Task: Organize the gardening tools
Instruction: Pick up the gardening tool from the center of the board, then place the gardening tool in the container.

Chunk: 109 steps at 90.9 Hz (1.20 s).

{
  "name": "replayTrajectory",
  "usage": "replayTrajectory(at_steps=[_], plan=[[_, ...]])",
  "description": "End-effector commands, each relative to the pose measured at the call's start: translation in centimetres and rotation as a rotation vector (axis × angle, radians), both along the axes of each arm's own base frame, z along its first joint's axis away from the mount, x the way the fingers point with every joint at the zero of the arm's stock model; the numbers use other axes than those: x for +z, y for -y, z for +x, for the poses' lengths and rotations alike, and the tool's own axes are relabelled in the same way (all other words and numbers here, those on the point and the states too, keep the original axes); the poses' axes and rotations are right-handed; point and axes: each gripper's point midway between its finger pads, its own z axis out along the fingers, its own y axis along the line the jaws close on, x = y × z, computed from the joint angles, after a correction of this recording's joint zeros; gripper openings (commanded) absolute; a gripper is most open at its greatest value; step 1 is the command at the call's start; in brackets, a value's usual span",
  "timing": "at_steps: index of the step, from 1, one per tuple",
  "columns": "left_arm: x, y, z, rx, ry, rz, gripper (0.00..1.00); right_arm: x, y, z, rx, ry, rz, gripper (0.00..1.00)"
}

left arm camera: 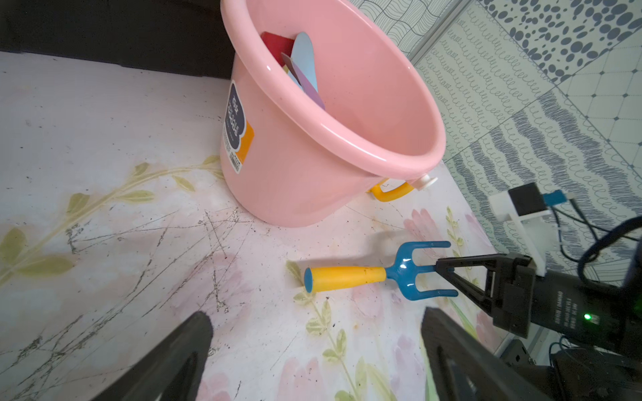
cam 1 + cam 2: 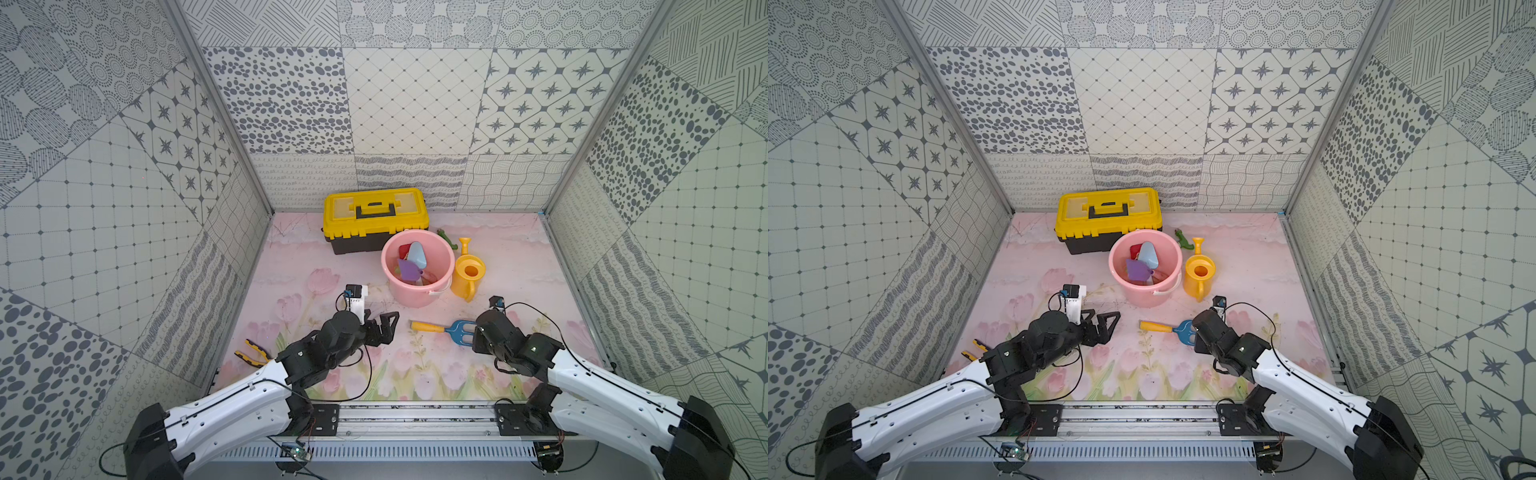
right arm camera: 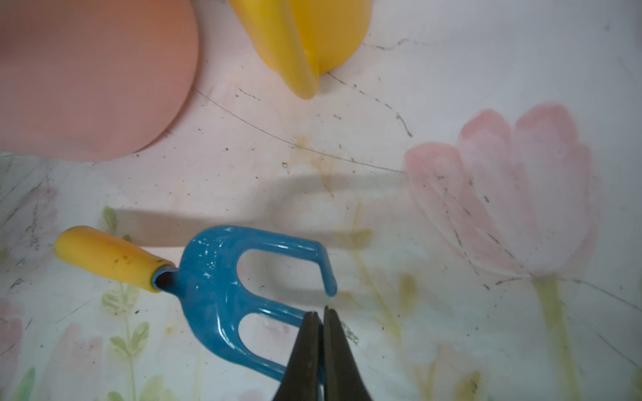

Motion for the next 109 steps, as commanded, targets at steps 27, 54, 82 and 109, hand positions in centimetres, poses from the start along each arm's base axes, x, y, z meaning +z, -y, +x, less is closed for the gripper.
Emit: replayTrajectory(at_steps=[27, 54, 82, 109], plan=[[2.4, -0.8, -0.1, 0.017, 0.104, -0.064, 0.99, 10.3, -3.5, -0.1, 0.25, 0.261, -0.163, 0.0], [3.8, -2.3, -1.0, 0.043, 0.154, -0.139, 0.99, 19.8, -3.7, 2.3, 0.185, 0.482, -0.165, 0.0], [3.9, -1.8, -1.5, 0.004, 0.142, -0.156, 0.99, 27.1, -3.8, 9.0, 0.059, 0.644, -0.308, 0.0], [3.5, -0.7, -1.7, -0.04, 0.103, -0.158, 0.99, 29.0, -4.5, 14.8, 0.122, 0.698, -0.531, 0.0]])
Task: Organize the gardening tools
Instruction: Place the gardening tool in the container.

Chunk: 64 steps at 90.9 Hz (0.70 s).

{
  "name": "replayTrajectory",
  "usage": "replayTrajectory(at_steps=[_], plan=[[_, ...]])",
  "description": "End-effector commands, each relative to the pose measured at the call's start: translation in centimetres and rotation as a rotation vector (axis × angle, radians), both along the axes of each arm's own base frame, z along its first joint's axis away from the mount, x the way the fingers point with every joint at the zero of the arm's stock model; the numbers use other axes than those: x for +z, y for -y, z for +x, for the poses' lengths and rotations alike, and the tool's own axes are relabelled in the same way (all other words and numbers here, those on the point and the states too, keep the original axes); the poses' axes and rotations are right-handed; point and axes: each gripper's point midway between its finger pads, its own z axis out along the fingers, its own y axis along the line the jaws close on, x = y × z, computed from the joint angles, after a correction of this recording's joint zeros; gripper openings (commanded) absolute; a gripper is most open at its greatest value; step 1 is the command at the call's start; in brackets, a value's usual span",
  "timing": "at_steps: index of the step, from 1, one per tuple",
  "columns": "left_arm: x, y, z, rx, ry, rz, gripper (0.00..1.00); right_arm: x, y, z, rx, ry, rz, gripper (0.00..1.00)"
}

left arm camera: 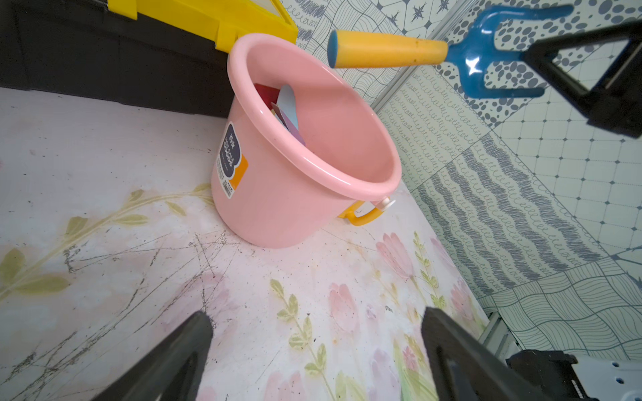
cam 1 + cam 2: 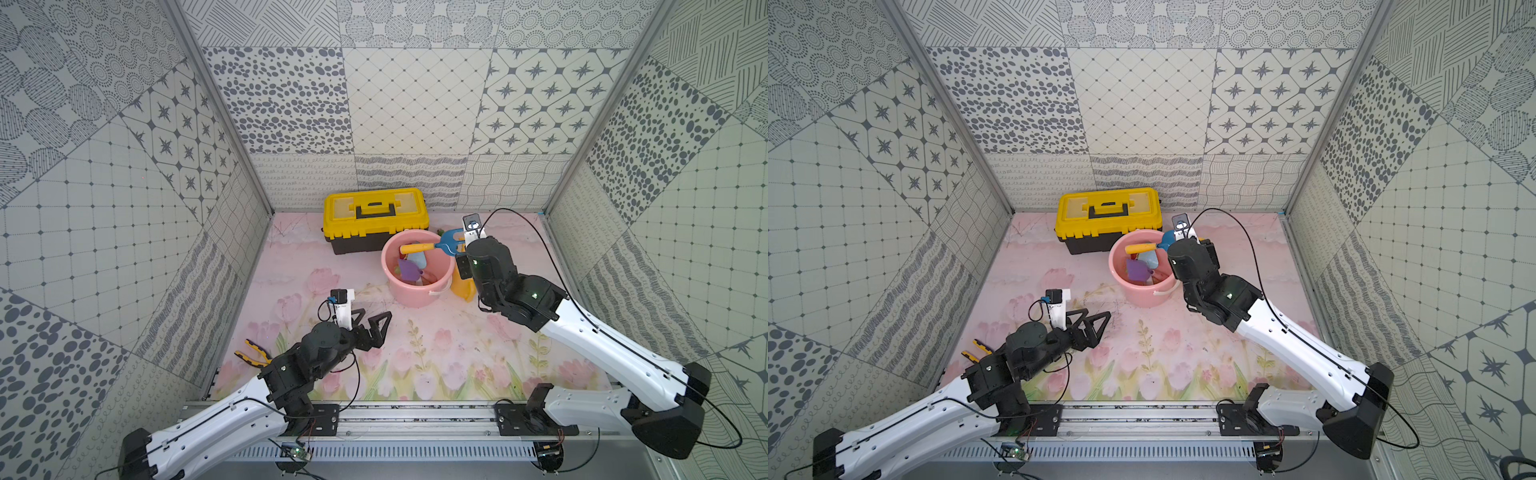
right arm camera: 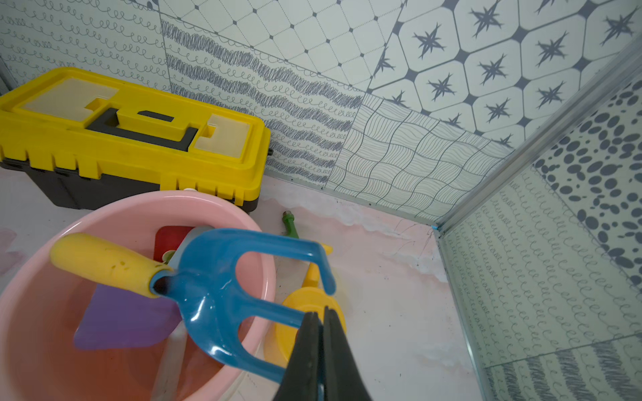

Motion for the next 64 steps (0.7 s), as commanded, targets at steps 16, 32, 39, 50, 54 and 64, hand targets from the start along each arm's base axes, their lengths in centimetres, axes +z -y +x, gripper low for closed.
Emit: replayTrajectory(at_steps=[16, 32, 39, 50, 54, 64], plan=[[1.1, 1.0, -0.5, -0.054, 0.003, -0.042, 0.99, 1.3, -1.1, 4.8, 0.009, 0.035, -0.306, 0.0], [1.2, 1.1, -0.6, -0.059, -0.003, -0.048, 1.0, -0.8, -3.2, 6.6, 0.09, -0.01, -0.512, 0.0], [1.2, 1.1, -0.6, -0.059, -0.003, -0.049, 0.99, -2.5, -4.4, 7.1, 0.141, -0.038, -0.612, 0.0], [1.2, 1.0, -0.6, -0.053, -0.002, -0.048, 0.99, -4.5, -6.2, 7.5, 0.201, -0.066, -0.687, 0.0], [1.1, 1.0, -0.6, -0.052, -0.004, -0.049, 0.99, -5.3, -7.0, 7.6, 0.233, -0.081, -0.714, 0.0], [1.1, 1.0, -0.5, -0.052, -0.003, -0.049, 0.99, -7.8, -9.2, 7.4, 0.316, -0.126, -0.787, 0.0]])
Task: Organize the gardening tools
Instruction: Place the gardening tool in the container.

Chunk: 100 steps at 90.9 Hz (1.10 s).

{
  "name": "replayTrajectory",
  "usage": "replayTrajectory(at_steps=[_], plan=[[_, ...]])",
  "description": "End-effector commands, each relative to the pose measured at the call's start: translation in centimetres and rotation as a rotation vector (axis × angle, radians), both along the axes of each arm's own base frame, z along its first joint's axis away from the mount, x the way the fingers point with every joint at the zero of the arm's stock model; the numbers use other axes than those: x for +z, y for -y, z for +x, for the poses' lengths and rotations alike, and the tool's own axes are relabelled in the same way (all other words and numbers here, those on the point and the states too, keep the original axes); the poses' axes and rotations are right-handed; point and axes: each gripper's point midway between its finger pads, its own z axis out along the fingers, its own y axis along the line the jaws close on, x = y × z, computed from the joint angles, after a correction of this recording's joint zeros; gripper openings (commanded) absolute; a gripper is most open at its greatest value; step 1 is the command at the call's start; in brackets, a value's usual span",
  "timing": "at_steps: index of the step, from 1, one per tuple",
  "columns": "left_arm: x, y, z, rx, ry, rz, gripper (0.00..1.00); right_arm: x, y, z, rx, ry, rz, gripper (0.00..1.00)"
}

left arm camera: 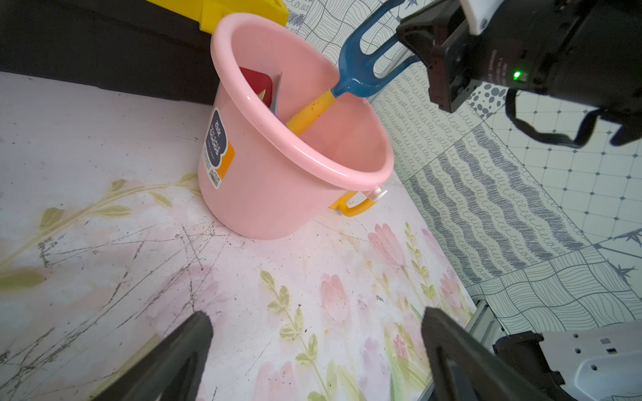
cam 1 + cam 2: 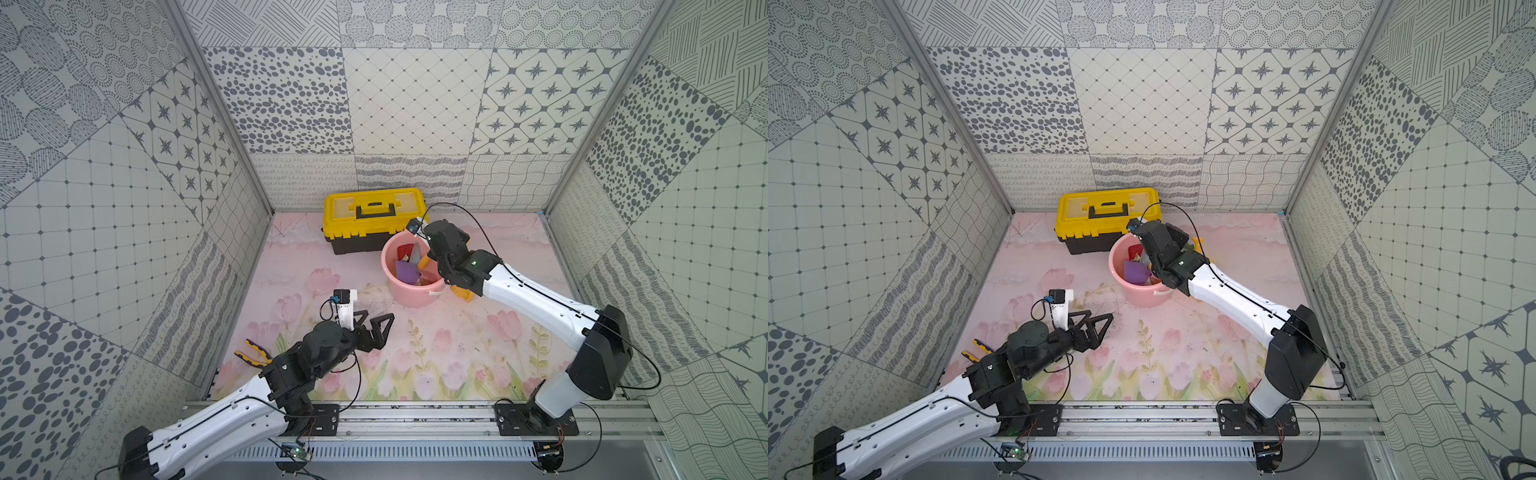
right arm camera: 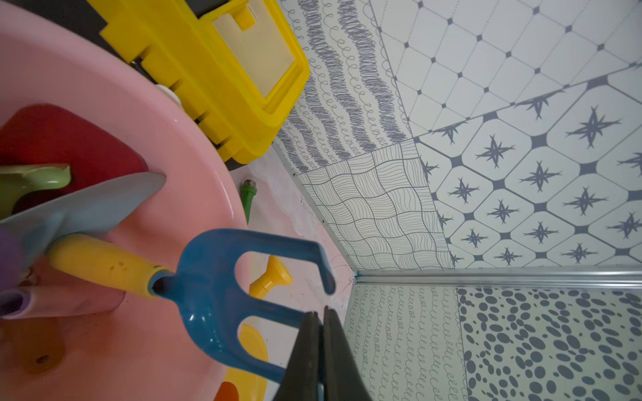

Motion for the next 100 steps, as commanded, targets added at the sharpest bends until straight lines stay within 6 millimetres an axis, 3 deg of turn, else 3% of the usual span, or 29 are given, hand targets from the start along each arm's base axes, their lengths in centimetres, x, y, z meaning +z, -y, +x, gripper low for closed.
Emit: replayTrajectory(at_steps=[1, 12, 29, 52, 57, 64, 67, 92, 100], plan=[[1.1, 0.5, -0.2, -0.021, 0.012, -0.03, 0.99, -0.9, -3.3, 0.0, 0.112, -0.027, -0.056, 0.0], [1.1, 0.4, -0.2, -0.019, 0.013, -0.03, 0.99, -3.0, -5.2, -0.1, 0.145, -0.064, -0.121, 0.0], [1.1, 0.5, -0.2, -0.023, 0.011, -0.031, 0.99, -5.3, -6.4, -0.2, 0.169, -0.125, -0.118, 0.0], [1.1, 0.4, -0.2, -0.02, 0.011, -0.031, 1.0, -5.0, -6.9, -0.7, 0.196, -0.158, -0.041, 0.01], [1.0, 0.5, -0.2, -0.021, 0.009, -0.028, 0.99, -4.8, -6.7, -0.6, 0.189, -0.154, -0.039, 0.1], [1.0, 0.4, -0.2, -0.017, 0.01, -0.03, 0.99, -4.2, -6.6, -0.5, 0.177, -0.139, -0.017, 0.51], [1.0, 0.4, -0.1, -0.016, 0.009, -0.028, 0.99, -3.7, -6.5, -0.4, 0.164, -0.122, -0.008, 0.6], [0.9, 0.3, -0.1, -0.011, 0.01, -0.024, 0.99, 3.1, -4.9, -0.2, 0.077, 0.055, 0.152, 0.79], [0.9, 0.2, -0.1, -0.008, 0.013, -0.021, 0.99, 5.4, -3.7, -0.9, 0.046, 0.111, 0.244, 0.96]])
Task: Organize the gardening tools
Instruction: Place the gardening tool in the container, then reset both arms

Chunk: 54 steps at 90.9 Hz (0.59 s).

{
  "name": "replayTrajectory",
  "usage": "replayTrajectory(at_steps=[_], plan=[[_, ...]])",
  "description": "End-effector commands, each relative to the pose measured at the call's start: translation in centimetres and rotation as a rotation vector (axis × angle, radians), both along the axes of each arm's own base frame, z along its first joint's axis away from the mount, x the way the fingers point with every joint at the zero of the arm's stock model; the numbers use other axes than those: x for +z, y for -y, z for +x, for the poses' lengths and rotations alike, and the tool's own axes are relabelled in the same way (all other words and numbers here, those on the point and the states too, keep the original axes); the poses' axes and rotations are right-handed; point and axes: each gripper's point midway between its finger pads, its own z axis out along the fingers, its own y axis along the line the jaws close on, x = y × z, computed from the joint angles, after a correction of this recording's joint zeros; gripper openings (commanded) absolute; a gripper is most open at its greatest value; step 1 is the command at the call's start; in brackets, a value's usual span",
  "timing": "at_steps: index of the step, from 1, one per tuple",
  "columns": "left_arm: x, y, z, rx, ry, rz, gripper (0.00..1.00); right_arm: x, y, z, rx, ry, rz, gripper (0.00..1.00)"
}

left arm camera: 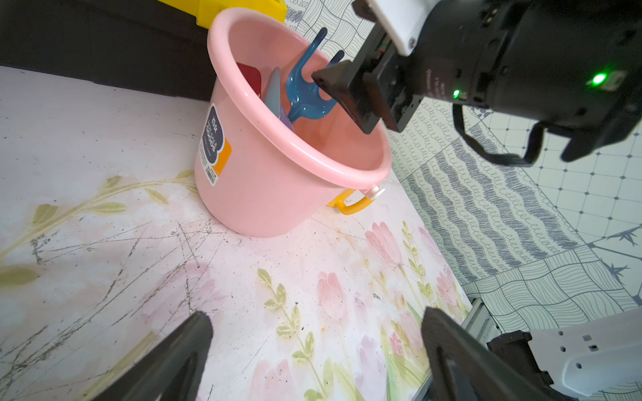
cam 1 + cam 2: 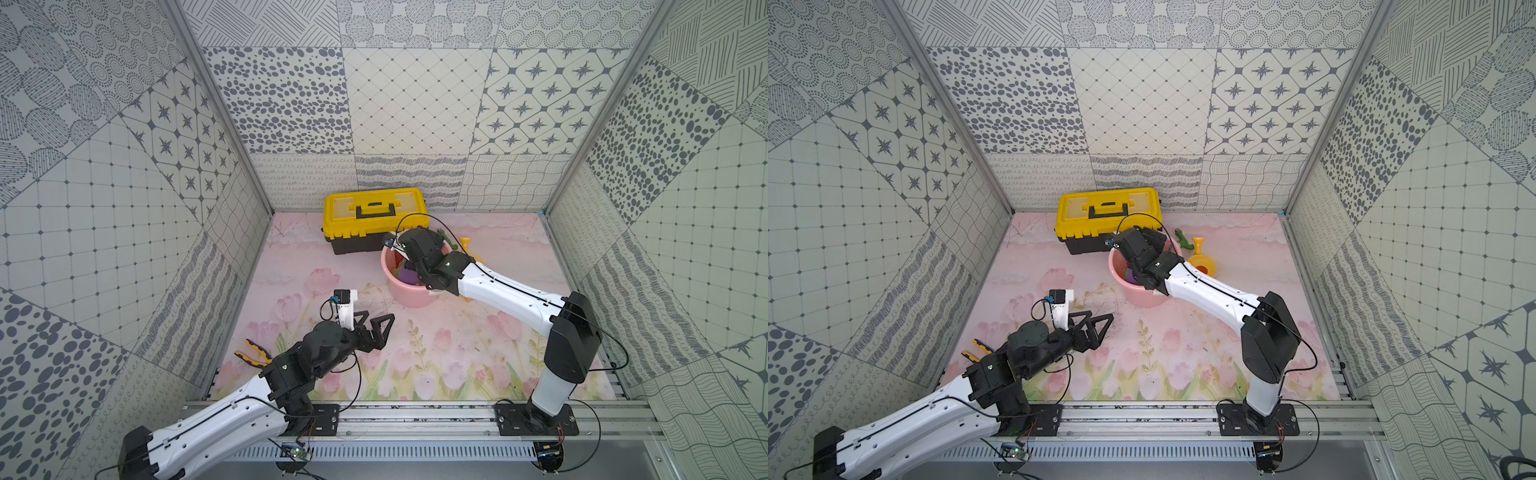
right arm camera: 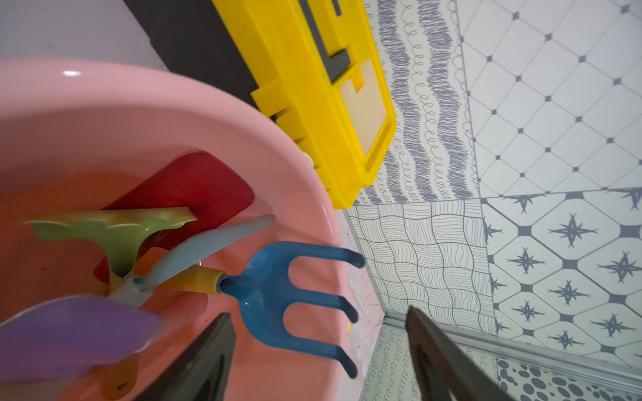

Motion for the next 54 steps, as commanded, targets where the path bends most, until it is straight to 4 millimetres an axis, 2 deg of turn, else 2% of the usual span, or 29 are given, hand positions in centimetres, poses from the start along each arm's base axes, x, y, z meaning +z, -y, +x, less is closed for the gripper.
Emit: replayTrajectory(at_steps=[1, 13, 26, 38, 54], plan=[[1.0, 0.1, 0.0, -0.001, 0.022, -0.013, 0.99, 7.7, 1.4, -0.5, -0.071, 0.169, 0.242, 0.96], [0.9, -0.2, 0.2, 0.015, 0.027, 0.002, 0.99, 10.1, 3.9, -2.5, -0.118, 0.204, 0.426, 0.97], [0.8, -0.9, 0.5, 0.05, 0.035, 0.023, 0.99, 11.0, 9.0, -4.5, -0.22, 0.221, 0.668, 0.97], [0.1, -2.5, 1.4, 0.144, 0.046, 0.085, 0.99, 9.5, 14.9, -6.3, -0.331, 0.223, 0.87, 0.97], [-1.4, -3.3, 3.0, 0.236, 0.057, 0.171, 1.0, 5.7, 21.9, -9.4, -0.479, 0.263, 1.055, 0.97]])
